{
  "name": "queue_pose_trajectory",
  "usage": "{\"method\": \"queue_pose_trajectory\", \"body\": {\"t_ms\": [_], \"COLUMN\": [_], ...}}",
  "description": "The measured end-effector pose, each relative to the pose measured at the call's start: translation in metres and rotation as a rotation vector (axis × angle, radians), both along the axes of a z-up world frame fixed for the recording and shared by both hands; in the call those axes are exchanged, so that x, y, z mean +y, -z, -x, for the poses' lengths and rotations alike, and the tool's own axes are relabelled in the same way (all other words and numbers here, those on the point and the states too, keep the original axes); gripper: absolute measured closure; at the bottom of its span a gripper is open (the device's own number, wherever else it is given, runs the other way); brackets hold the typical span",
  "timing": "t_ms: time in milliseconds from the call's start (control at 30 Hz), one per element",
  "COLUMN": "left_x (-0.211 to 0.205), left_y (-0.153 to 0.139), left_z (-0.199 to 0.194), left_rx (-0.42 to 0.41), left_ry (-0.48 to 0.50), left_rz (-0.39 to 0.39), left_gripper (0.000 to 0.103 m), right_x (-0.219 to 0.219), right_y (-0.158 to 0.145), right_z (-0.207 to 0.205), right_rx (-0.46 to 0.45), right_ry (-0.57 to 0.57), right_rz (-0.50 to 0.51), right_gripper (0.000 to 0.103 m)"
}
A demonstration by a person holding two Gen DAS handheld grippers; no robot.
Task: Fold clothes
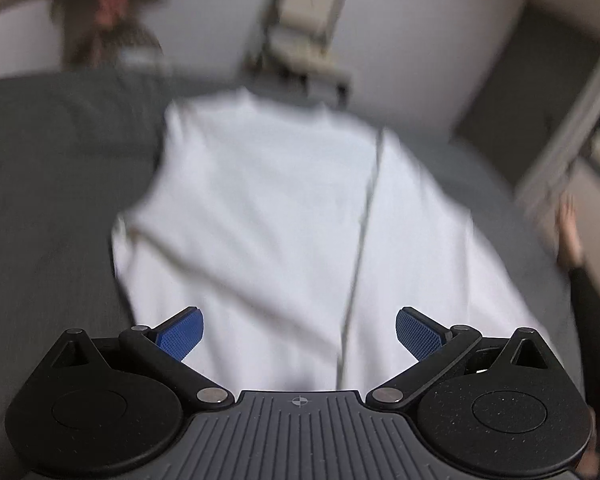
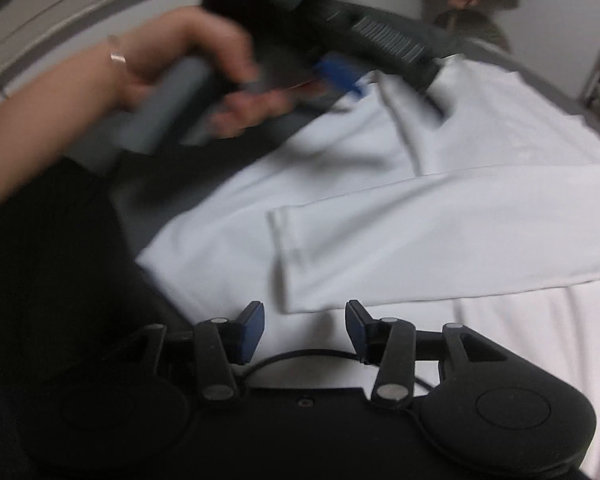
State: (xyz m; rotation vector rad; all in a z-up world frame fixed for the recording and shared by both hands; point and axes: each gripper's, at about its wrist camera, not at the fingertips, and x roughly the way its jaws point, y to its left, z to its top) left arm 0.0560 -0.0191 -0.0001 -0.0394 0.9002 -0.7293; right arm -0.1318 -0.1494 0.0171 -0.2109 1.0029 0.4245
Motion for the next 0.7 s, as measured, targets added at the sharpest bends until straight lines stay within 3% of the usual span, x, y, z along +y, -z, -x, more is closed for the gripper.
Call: {"method": "queue_pose_trajectory", "body": {"t_ms": [133,267,400,433,567,700], "left_x": [0.013,0.022,0.012,0.008,-0.006,-0.011], "left_y": [-0.007,-0.010,-0.006,-0.004,0.003,0.007], "left_z": [0.024,0.034,0.039,0.040,0.056,0.060], "left_rx": [-0.008,0.011,0.021,0.031,0.047,0.046], "left_ry": [0.091,0.143,0.175,0.185,0.309,0.320], "left_rz": [-0.073,-0.068,-0.179,-0.200,-0.234,-0.278], "left_gripper": [0.000,0.006,0.061,0.065,0.066,0.067], "right_x": [-0.004,0.000,-0.003,-0.005,-0.005,0.001], "right_y": [0.004,0.013,0.015,0.014,0.015,0.015], "right_z": [-0.002,0.001,0.004,0.004,0.005,0.006], "right_rx": [0.020,0.037,-0.005,-0.021,-0.063,-0.103], "right_ry": [0.035,0.047,0.097,0.110,0.122,0.081], "right_rz": [-0.041,-0.058,-0.076,-0.076,-0.038,0.001], "right_gripper": [0.059,0.059,0.059,0.059,0.059,0.059]}}
